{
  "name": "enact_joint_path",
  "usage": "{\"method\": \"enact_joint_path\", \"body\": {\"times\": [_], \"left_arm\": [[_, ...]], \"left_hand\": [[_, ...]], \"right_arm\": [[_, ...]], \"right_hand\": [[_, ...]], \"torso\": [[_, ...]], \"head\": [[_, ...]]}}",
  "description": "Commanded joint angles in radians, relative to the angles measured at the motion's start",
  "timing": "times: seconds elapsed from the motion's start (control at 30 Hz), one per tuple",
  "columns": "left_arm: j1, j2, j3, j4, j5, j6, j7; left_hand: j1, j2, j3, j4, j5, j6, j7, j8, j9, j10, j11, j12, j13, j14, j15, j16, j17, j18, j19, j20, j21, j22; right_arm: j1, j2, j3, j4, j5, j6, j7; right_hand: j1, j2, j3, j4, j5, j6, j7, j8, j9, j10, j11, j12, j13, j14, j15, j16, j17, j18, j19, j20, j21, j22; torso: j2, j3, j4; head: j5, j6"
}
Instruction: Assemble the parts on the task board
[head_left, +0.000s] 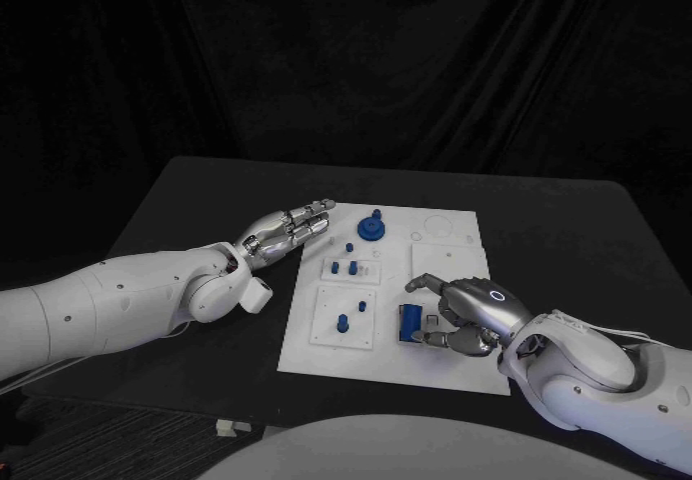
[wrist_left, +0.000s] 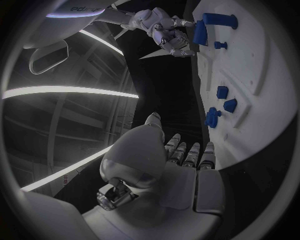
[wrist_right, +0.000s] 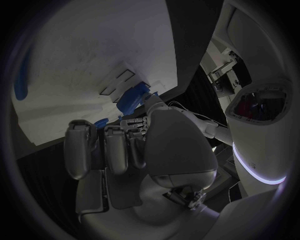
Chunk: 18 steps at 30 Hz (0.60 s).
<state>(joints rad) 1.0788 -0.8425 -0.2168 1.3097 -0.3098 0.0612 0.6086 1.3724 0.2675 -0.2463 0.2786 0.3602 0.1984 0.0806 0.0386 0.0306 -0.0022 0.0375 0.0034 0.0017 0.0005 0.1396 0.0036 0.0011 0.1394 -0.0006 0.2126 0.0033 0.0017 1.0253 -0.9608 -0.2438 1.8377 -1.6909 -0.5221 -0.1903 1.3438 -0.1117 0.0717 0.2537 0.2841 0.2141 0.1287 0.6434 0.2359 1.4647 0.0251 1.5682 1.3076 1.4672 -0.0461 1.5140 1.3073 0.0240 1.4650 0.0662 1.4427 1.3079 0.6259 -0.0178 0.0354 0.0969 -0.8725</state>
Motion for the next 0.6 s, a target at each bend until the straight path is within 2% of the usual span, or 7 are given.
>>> {"method": "enact_joint_path", "body": {"times": [0.03, 0.17, 0.23, 0.27, 0.4, 0.53, 0.6], "left_arm": [[-0.002, 0.001, 0.001, 0.001, 0.005, 0.011, 0.011], [-0.002, 0.0, 0.001, 0.0, 0.005, 0.011, 0.01], [-0.002, 0.0, 0.001, 0.0, 0.005, 0.011, 0.01], [-0.002, 0.0, 0.001, 0.0, 0.005, 0.011, 0.01], [-0.003, 0.0, 0.001, 0.0, 0.005, 0.011, 0.009], [-0.003, 0.0, 0.001, 0.0, 0.005, 0.011, 0.009], [-0.003, -0.001, 0.001, 0.0, 0.005, 0.011, 0.008]], "left_hand": [[0.004, 0.006, 0.007, 0.001, 0.006, 0.005, 0.001, 0.003, 0.001, 0.002, 0.007, -0.003, -0.002, 0.0, 0.004, -0.004, -0.001, 0.007, 0.002, 0.006, -0.002, 0.001], [0.004, 0.006, 0.007, 0.001, 0.006, 0.005, 0.001, 0.003, 0.001, 0.002, 0.007, -0.003, -0.002, 0.0, 0.004, -0.004, -0.001, 0.007, 0.002, 0.006, -0.002, 0.001], [0.004, 0.006, 0.007, 0.001, 0.006, 0.005, 0.001, 0.003, 0.001, 0.002, 0.007, -0.003, -0.002, 0.0, 0.004, -0.004, -0.001, 0.007, 0.002, 0.006, -0.002, 0.001], [0.004, 0.006, 0.007, 0.001, 0.006, 0.005, 0.001, 0.003, 0.001, 0.002, 0.007, -0.003, -0.002, 0.0, 0.004, -0.004, -0.001, 0.007, 0.002, 0.006, -0.002, 0.001], [0.004, 0.008, 0.009, 0.001, 0.007, 0.005, 0.001, 0.003, 0.001, 0.002, 0.008, -0.003, -0.002, 0.0, 0.005, -0.004, -0.001, 0.007, 0.002, 0.007, -0.002, 0.0], [0.004, 0.008, 0.009, 0.001, 0.007, 0.005, 0.001, 0.003, 0.001, 0.002, 0.008, -0.003, -0.002, 0.0, 0.005, -0.004, -0.001, 0.007, 0.002, 0.007, -0.002, 0.0], [0.004, 0.008, 0.009, 0.001, 0.007, 0.005, 0.001, 0.003, 0.001, 0.002, 0.008, -0.003, -0.002, 0.0, 0.005, -0.004, -0.001, 0.007, 0.002, 0.007, -0.002, 0.0]], "right_arm": [[-0.006, -0.004, 0.0, 0.008, -0.007, 0.003, -0.018], [-0.012, -0.009, 0.0, 0.015, -0.007, 0.003, -0.02], [-0.014, -0.011, 0.0, 0.018, -0.007, 0.004, -0.023], [-0.016, -0.011, 0.0, 0.019, -0.007, 0.004, -0.024], [-0.021, -0.011, 0.0, 0.02, -0.007, 0.003, -0.031], [-0.024, -0.007, 0.0, 0.017, -0.007, 0.0, -0.036], [-0.026, -0.005, 0.0, 0.015, -0.007, -0.003, -0.038]], "right_hand": [[0.002, -0.032, -0.022, 0.034, -0.061, -0.008, 0.006, 0.017, -0.008, 0.106, 0.009, 0.003, 0.263, 0.071, 0.012, -0.005, 0.135, 0.011, 0.037, 0.007, -0.009, 0.216], [-0.006, -0.083, -0.061, 0.043, -0.128, -0.009, 0.009, 0.052, -0.012, 0.106, 0.012, 0.003, 0.263, 0.069, 0.014, -0.007, 0.131, 0.013, 0.034, 0.01, -0.015, 0.214], [-0.008, -0.089, -0.067, 0.044, -0.141, -0.003, 0.011, 0.07, -0.009, 0.106, 0.013, 0.003, 0.263, 0.069, 0.016, -0.007, 0.13, 0.013, 0.033, 0.011, -0.017, 0.213], [-0.009, -0.089, -0.068, 0.044, -0.144, -0.001, 0.011, 0.075, -0.008, 0.106, 0.014, 0.003, 0.263, 0.069, 0.016, -0.008, 0.129, 0.013, 0.032, 0.011, -0.017, 0.213], [-0.025, -0.082, -0.065, 0.043, -0.172, 0.015, 0.013, 0.145, 0.013, 0.106, 0.016, 0.003, 0.263, 0.068, 0.018, -0.009, 0.128, 0.014, 0.031, 0.014, -0.021, 0.212], [-0.028, -0.062, -0.053, 0.041, -0.18, 0.021, 0.011, 0.21, 0.041, 0.106, 0.015, 0.003, 0.263, 0.069, 0.018, -0.008, 0.129, 0.014, 0.031, 0.014, -0.022, 0.212], [-0.025, -0.045, -0.044, 0.039, -0.164, 0.024, 0.008, 0.254, 0.062, 0.106, 0.013, 0.003, 0.263, 0.068, 0.016, -0.008, 0.128, 0.015, 0.031, 0.013, -0.022, 0.212]], "torso": [[-0.001, 0.0001, -0.0007], [-0.001, -0.0004, -0.0008], [0.0, -0.0001, -0.0005], [0.0, -0.0001, -0.0006], [0.0, -0.0001, 0.0003], [0.0, 0.0003, 0.0008], [0.001, 0.0003, 0.0014]], "head": [[0.001, 0.0], [0.0, 0.0], [-0.001, 0.0], [-0.002, 0.0], [-0.002, 0.0], [-0.001, 0.0], [-0.001, 0.0]]}}
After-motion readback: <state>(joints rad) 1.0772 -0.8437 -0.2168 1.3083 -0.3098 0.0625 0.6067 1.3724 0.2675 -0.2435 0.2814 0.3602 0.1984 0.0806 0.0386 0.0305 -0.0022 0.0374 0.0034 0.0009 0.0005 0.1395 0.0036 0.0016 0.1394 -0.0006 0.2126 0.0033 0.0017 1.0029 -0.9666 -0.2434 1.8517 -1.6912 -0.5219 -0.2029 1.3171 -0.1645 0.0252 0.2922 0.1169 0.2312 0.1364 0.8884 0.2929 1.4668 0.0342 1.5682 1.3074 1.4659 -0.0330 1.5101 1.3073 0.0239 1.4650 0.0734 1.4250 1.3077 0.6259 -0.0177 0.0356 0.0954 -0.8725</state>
